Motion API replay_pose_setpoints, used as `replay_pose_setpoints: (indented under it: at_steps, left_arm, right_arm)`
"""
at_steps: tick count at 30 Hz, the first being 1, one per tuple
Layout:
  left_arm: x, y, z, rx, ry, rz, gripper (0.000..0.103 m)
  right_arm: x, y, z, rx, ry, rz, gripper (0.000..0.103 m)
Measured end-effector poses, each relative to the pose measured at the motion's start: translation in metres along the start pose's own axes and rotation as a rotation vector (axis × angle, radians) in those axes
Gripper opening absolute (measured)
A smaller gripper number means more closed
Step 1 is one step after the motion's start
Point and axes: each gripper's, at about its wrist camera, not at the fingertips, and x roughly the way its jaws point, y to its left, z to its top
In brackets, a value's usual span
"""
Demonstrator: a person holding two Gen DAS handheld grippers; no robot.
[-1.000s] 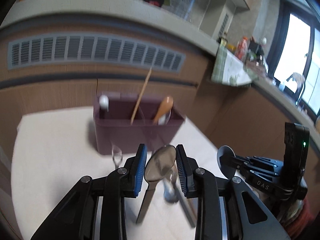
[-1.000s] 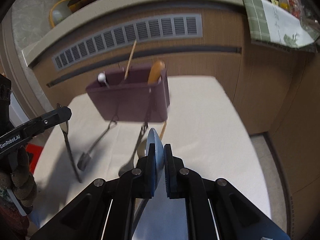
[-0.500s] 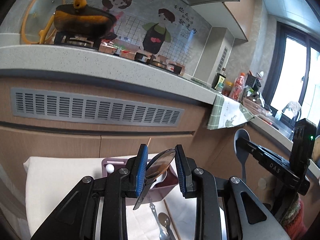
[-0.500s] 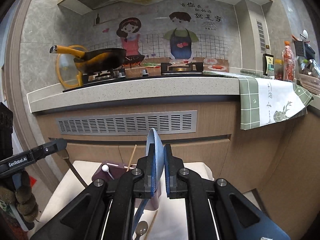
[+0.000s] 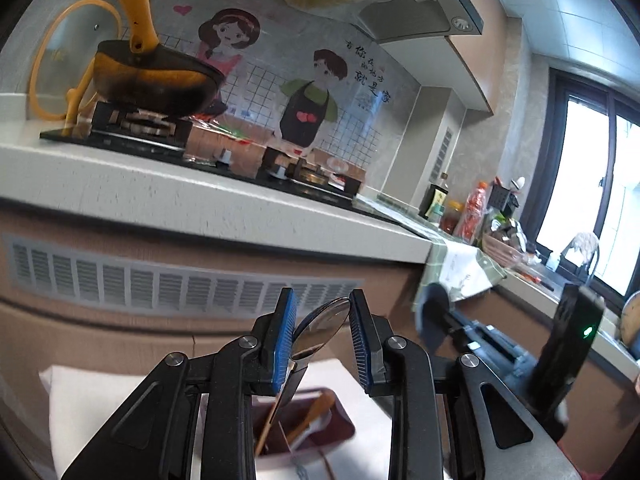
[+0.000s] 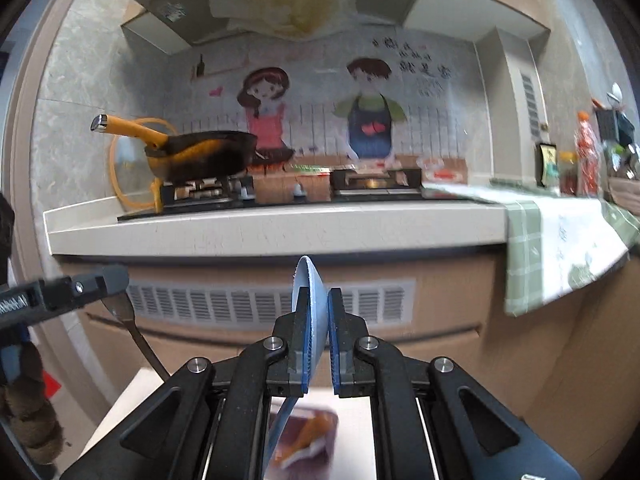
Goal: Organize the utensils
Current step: 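Carry both spoons over the maroon caddy, lower them in and open both tools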
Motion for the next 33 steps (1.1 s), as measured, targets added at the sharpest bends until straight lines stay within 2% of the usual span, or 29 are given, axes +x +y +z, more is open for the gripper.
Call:
replay_pose_setpoints:
  at_steps: [7, 13, 15, 17, 19, 21, 25, 28, 33]
  left_arm:
    - [0.031, 0.033, -0.012, -0.021, 0.061, 0.004, 0.028]
    - [0.062, 0.063, -0.045, -0.097, 0.139, -0.005, 0.028]
    - [0.068, 0.068, -0.056, -0.117, 0.143, -0.026, 0.030]
    - [0.070, 0.069, -0.062, -0.123, 0.160, -0.035, 0.042]
    - [0.068, 0.068, -0.068, -0.124, 0.170, -0.042, 0.047]
    - [0.061, 0.065, -0.072, -0.122, 0.171, -0.037, 0.048]
    - [0.036, 0.060, -0.085, -0.099, 0.159, 0.010, 0.052]
    - [0.016, 0.057, -0.106, -0.072, 0.168, 0.084, 0.053]
    - [-0.008, 0.052, -0.157, -0.035, 0.246, 0.211, 0.054]
  right_arm:
    - [0.073, 0.014, -0.029, -0.017, 0.031, -0.050, 0.008]
    - [0.098, 0.011, -0.060, -0.031, 0.019, -0.115, 0.008]
    - [0.102, 0.010, -0.069, -0.035, 0.028, -0.126, 0.008]
    - [0.105, 0.006, -0.076, -0.026, 0.074, -0.090, 0.013]
    - [0.104, 0.001, -0.083, 0.003, 0.150, 0.011, 0.024]
    - [0.096, -0.003, -0.087, 0.013, 0.187, 0.066, 0.025]
    - [0.064, -0.013, -0.089, 0.014, 0.211, 0.057, 0.025]
    - [0.041, -0.018, -0.097, 0.028, 0.252, 0.069, 0.025]
    - [0.011, -0.011, -0.137, 0.015, 0.387, 0.088, 0.025]
